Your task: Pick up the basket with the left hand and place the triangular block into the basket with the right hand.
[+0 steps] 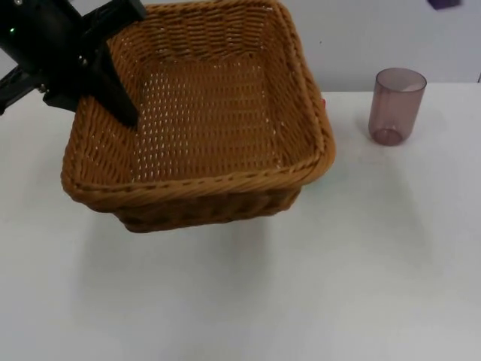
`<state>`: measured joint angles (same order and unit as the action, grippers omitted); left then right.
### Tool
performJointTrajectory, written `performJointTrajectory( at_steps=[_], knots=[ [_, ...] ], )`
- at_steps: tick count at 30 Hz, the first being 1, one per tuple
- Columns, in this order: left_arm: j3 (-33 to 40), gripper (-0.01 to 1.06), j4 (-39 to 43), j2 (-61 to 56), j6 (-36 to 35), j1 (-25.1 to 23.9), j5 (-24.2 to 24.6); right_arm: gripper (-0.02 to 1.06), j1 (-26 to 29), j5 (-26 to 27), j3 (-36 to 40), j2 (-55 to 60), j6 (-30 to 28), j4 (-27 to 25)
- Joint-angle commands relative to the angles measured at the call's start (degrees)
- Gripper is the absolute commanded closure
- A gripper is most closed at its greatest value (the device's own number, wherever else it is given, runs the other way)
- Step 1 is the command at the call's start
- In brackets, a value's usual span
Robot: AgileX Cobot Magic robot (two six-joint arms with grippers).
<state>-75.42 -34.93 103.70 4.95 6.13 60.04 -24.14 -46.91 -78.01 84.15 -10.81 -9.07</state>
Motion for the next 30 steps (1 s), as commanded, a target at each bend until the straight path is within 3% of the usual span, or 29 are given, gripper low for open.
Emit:
performJointTrajectory(
  at_steps=[1, 12, 22, 30],
  knots=[
    [-0.37, 1.05, -2.47, -0.19, 0.57, 1.52, 0.64, 1.04, -3.76, 1.83, -1.19, 0.03, 2.28, -0.04],
    [-0.37, 1.05, -2.37, -0.19, 0.57, 5.24, -0.78, 1.04, -11.98, 3.18, -9.59, 8.29, 2.35, 0.12],
    [-0.37, 1.05, -2.09, -0.19, 0.57, 5.24, -0.67, 1.04, -12.52, 6.03, -9.73, 18.05, -5.14, 0.15],
    [-0.37, 1.05, -2.09, -0.19, 0.57, 5.24, -0.67, 1.04, -12.6, 8.72, -9.73, 20.79, -5.34, 0.65]
  ],
)
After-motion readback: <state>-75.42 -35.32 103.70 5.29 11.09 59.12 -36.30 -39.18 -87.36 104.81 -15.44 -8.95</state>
